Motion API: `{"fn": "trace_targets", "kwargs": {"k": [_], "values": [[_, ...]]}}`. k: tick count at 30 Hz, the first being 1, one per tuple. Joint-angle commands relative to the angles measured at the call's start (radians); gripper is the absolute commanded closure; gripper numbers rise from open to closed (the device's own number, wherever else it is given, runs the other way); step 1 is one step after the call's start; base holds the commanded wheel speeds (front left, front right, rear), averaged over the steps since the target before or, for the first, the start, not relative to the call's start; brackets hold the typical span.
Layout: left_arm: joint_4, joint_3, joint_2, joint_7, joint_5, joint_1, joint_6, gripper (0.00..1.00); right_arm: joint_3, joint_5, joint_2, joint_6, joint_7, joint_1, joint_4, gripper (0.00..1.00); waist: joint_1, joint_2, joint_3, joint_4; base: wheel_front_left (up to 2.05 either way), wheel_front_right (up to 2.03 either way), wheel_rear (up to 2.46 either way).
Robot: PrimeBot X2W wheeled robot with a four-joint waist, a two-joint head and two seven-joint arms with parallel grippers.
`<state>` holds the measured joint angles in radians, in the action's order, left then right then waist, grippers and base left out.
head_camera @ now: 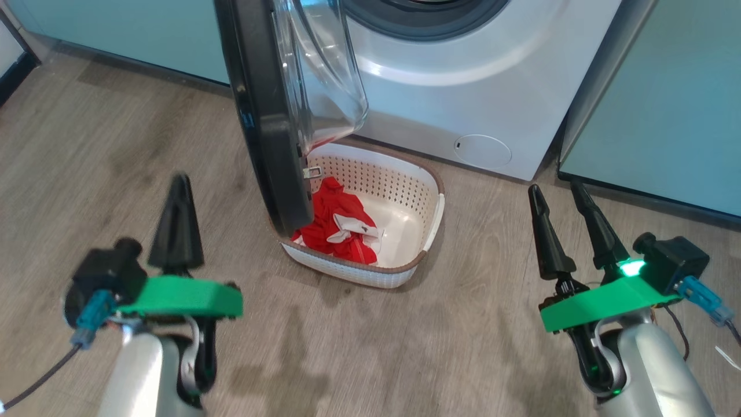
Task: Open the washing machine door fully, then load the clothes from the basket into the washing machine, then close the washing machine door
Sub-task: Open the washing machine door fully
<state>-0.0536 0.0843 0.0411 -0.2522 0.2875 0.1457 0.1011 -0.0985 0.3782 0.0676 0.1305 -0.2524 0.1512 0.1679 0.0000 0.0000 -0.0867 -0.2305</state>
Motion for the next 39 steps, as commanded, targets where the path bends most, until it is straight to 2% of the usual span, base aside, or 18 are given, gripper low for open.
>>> {"fn": "trace_targets", "kwargs": {"k": [1, 6, 15, 25, 31, 39], "values": [[0.078, -0.040, 0.009, -0.010, -0.045, 0.072, 0.012, 1.00, -0.019, -0.011, -0.007, 0.000, -0.009, 0.016, -0.028, 0.00, 0.0000, 0.0000, -0.005, 0.000, 0.00, 0.00, 0.00], [0.187, -0.036, 0.009, -0.010, -0.061, 0.148, 0.045, 1.00, -0.026, -0.014, -0.005, 0.000, -0.009, 0.031, -0.025, 0.00, 0.0000, 0.0000, -0.018, 0.009, 0.00, 0.00, 0.00], [0.213, 0.045, 0.009, -0.010, -0.036, 0.257, 0.046, 1.00, -0.053, -0.017, -0.005, 0.000, -0.009, 0.048, -0.020, 0.00, 0.0000, 0.0000, -0.037, 0.047, 0.00, 0.00, 0.00], [-0.080, 0.208, 0.009, -0.010, 0.010, 0.253, 0.034, 1.00, -0.055, -0.013, -0.011, 0.000, -0.009, 0.058, -0.019, 0.00, 0.0000, 0.0000, -0.054, 0.099, 0.00, 0.00, 0.00], [-0.178, 0.230, 0.009, -0.010, 0.038, 0.252, 0.034, 1.00, -0.053, -0.012, -0.014, 0.000, -0.009, 0.058, -0.023, 0.00, 0.0000, 0.0000, -0.065, 0.107, 0.00, 0.00, 0.00], [-0.255, 0.201, 0.009, -0.010, 0.065, 0.262, 0.038, 1.00, -0.059, -0.012, -0.016, 0.000, -0.009, 0.059, -0.024, 0.00, 0.0000, 0.0000, -0.073, 0.090, 0.00, 0.00, 0.00]]}}
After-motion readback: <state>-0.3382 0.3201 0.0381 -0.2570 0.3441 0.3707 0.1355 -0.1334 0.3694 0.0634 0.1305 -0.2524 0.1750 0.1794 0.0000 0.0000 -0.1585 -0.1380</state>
